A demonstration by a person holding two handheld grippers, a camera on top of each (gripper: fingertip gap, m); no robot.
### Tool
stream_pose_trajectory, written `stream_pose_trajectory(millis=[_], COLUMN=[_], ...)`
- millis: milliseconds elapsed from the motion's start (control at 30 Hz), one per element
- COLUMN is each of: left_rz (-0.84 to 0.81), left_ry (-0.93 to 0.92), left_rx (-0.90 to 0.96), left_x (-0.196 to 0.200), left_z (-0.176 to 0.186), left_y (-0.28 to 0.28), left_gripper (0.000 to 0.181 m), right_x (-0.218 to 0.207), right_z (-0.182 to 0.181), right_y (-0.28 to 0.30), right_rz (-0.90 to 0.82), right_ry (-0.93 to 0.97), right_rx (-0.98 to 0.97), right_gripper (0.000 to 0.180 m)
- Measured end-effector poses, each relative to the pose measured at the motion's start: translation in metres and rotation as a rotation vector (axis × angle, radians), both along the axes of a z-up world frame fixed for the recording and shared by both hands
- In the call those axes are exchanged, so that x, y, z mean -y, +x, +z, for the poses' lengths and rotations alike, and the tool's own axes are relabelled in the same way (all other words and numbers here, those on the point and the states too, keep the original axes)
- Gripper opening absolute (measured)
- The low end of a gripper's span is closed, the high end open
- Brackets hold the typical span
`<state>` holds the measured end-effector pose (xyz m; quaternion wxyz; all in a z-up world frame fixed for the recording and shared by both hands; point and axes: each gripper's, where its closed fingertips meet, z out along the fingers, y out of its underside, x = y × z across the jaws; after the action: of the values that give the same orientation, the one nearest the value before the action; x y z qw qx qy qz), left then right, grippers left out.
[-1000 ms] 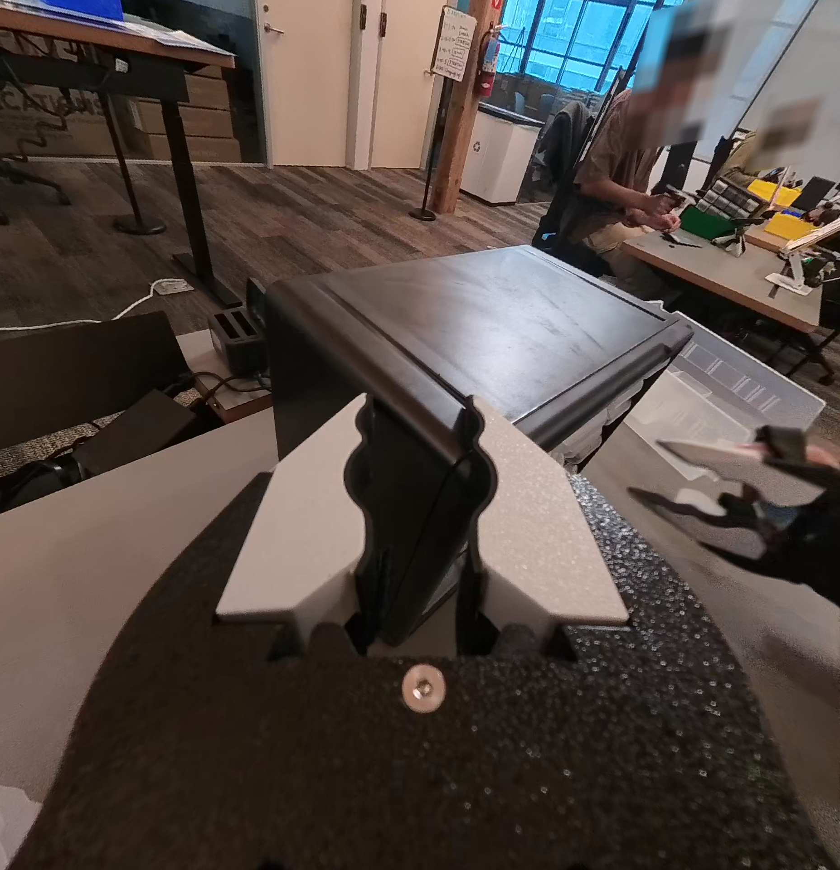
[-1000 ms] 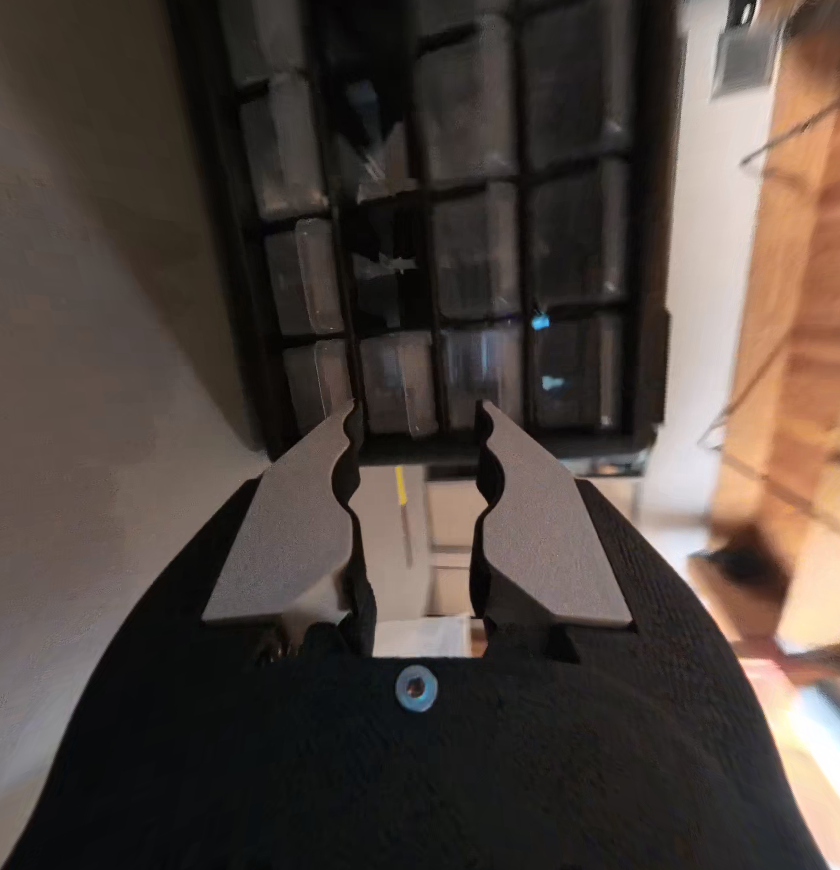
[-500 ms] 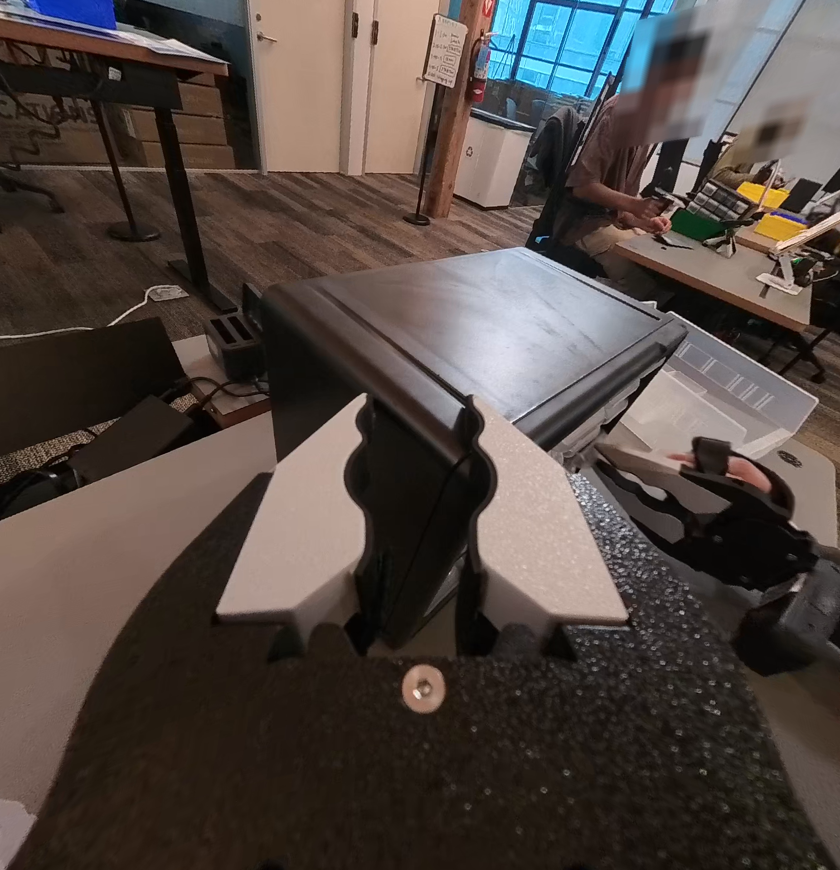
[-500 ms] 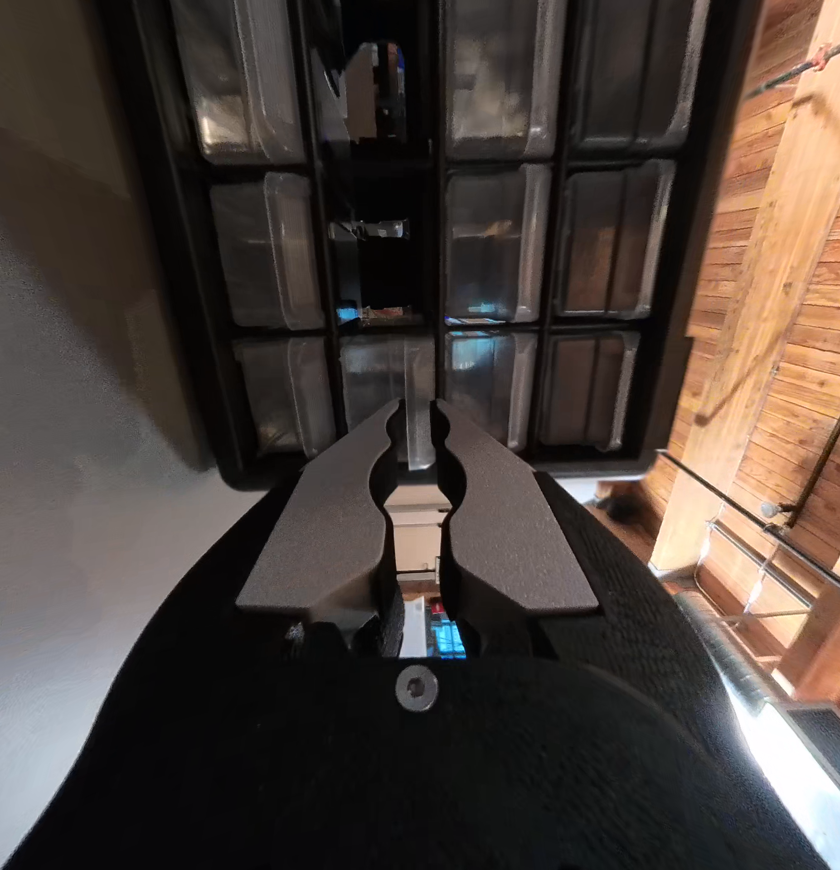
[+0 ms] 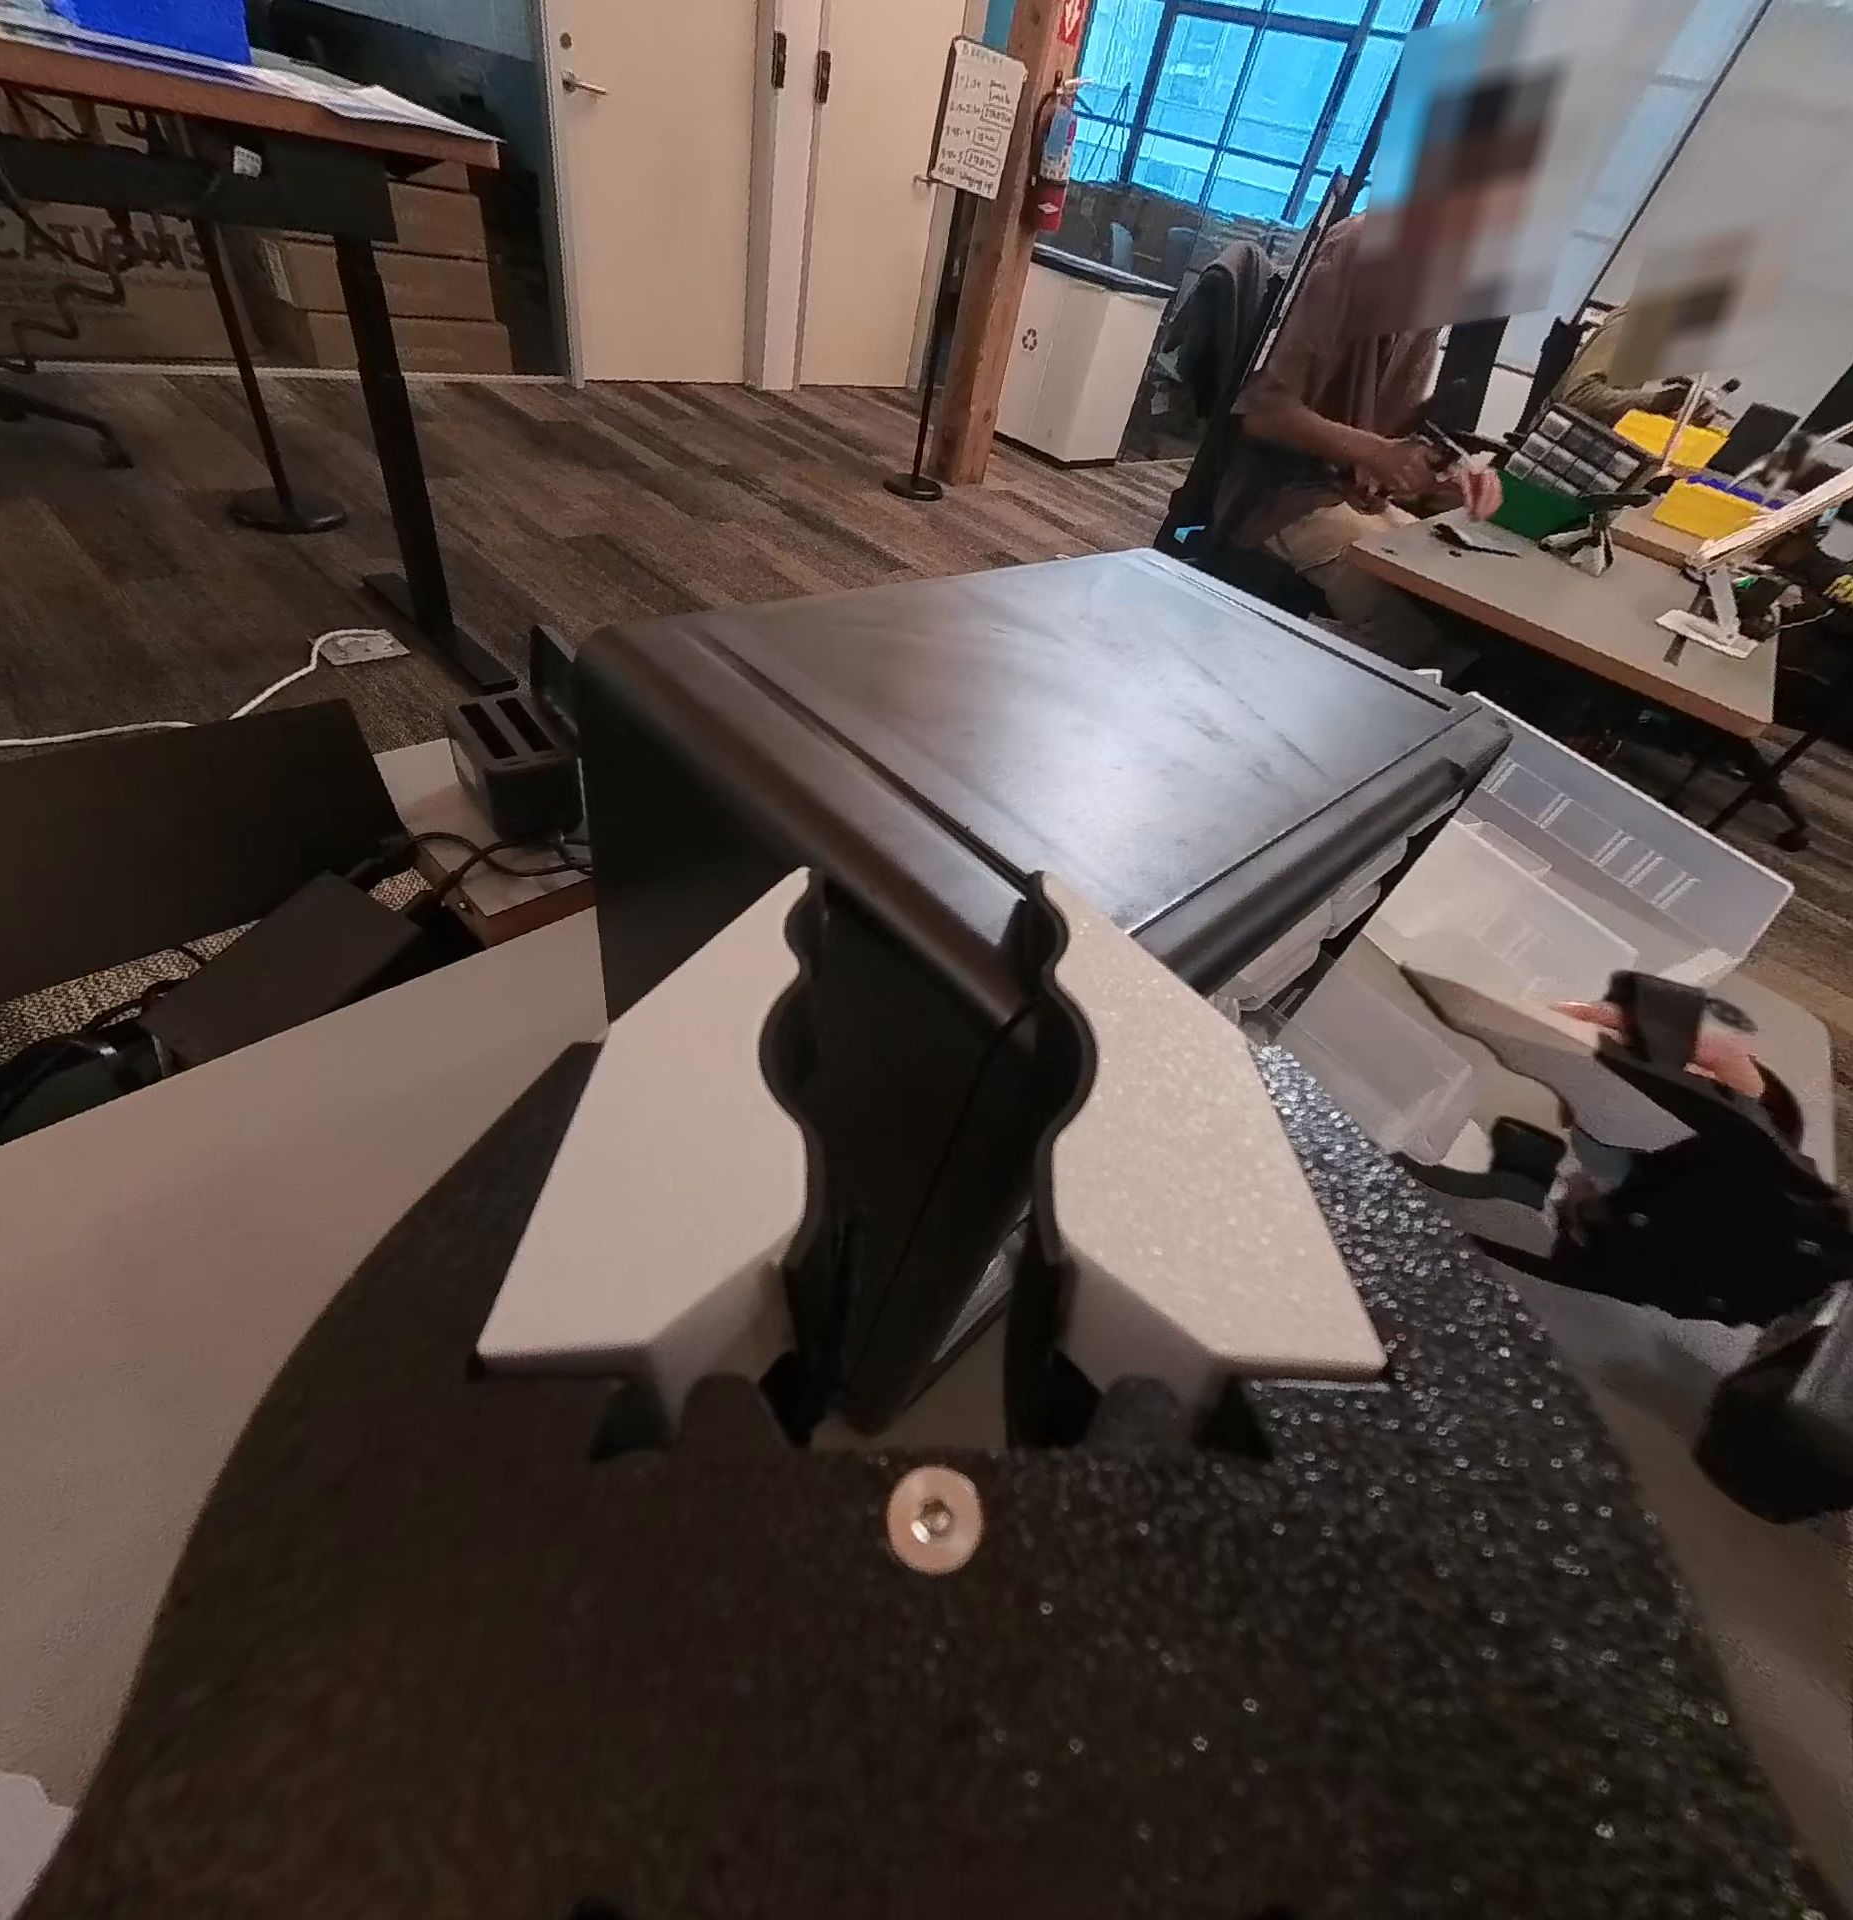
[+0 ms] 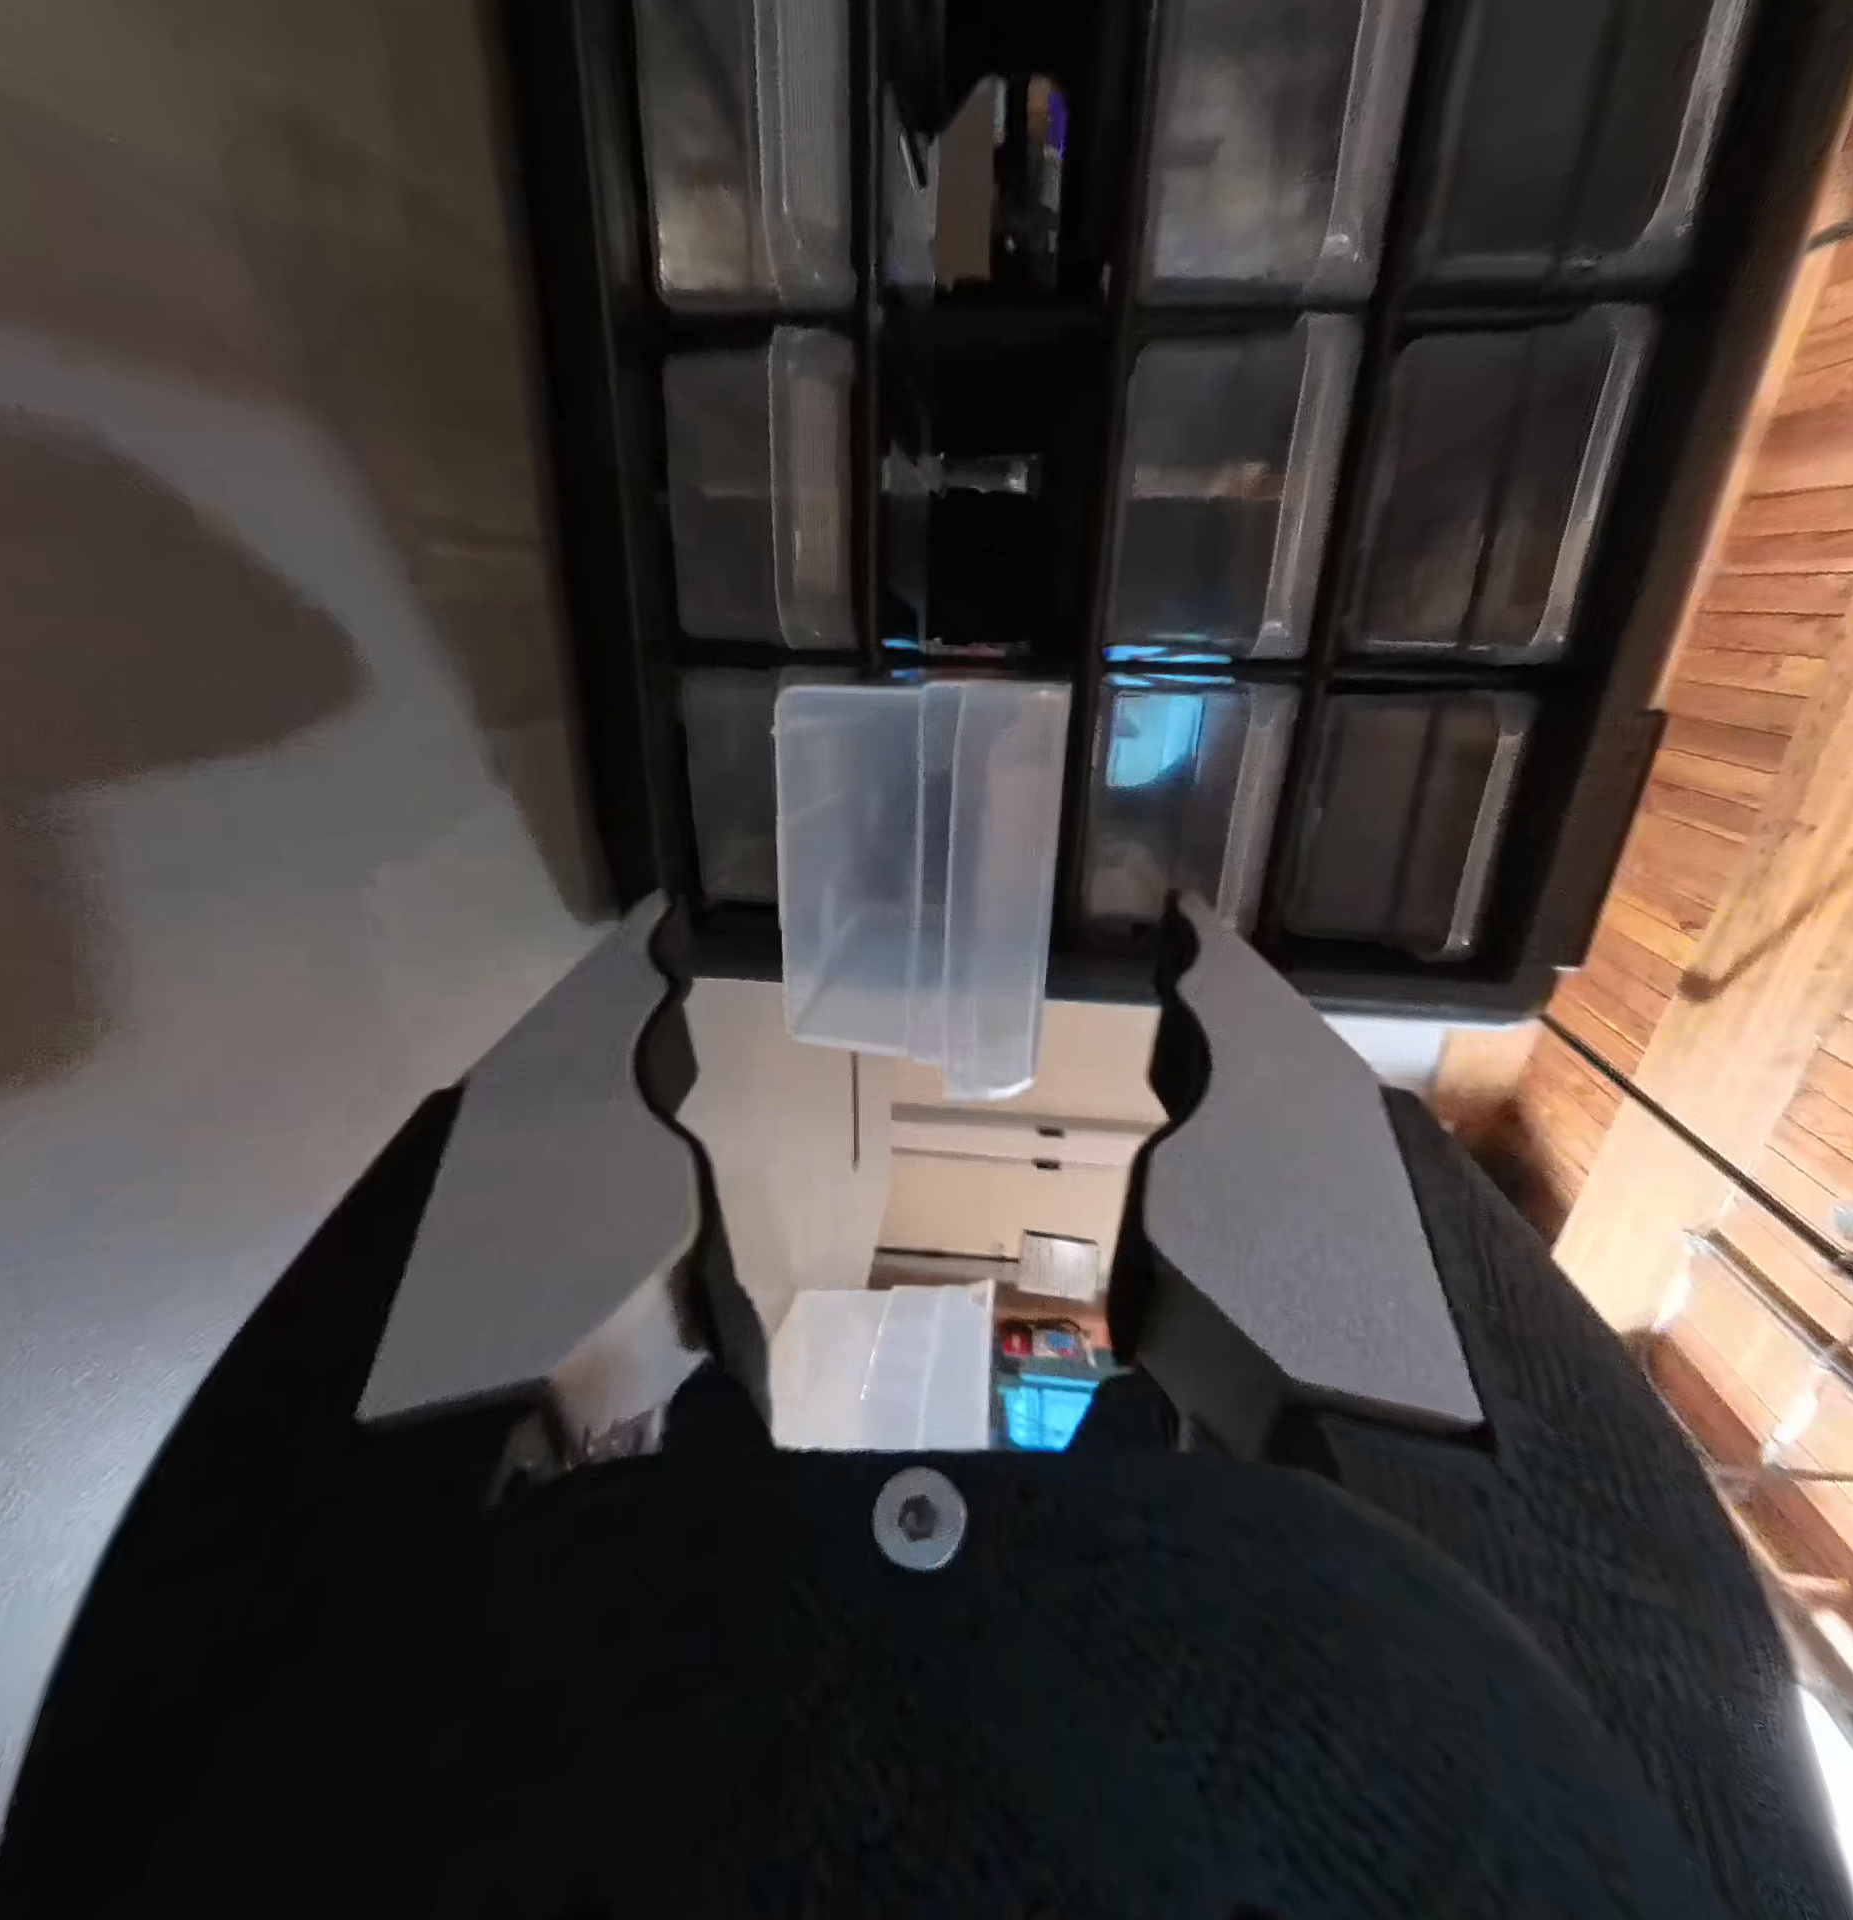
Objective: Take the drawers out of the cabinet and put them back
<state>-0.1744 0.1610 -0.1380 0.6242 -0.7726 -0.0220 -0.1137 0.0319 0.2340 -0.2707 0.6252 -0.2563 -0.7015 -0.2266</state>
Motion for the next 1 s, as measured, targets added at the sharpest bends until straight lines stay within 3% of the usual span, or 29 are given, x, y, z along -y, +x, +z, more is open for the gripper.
stream_pose_trajectory(millis=[167,433,667,767,867,1000], left_rz=[0.001,0.002,0.0,-0.003,-0.006,-0.011], left_ry=[0.002,0.002,0.006,0.008,0.011,0.015], left_rx=[0.004,0.002,0.007,0.011,0.015,0.022], left_x=[0.0,0.0,0.0,0.0,0.0,0.0], left_z=[0.0,0.0,0.0,0.0,0.0,0.0], left_y=[0.0,0.0,0.0,-0.001,-0.001,-0.001], left_gripper=[0.036,0.036,0.036,0.035,0.035,0.035], right_x=[0.016,0.068,0.094,0.079,0.03,-0.042], right_z=[-0.002,0.001,0.039,0.086,0.127,0.141], right_y=[0.003,0.037,0.063,0.088,0.138,0.211], right_rz=[0.013,0.061,0.107,0.03,-0.19,-0.522], right_ry=[-0.059,-0.154,-0.567,-0.751,-0.847,-0.908], right_rx=[-0.004,0.095,0.044,-0.102,-0.241,-0.346], right_gripper=[0.041,0.04,0.04,0.04,0.04,0.039])
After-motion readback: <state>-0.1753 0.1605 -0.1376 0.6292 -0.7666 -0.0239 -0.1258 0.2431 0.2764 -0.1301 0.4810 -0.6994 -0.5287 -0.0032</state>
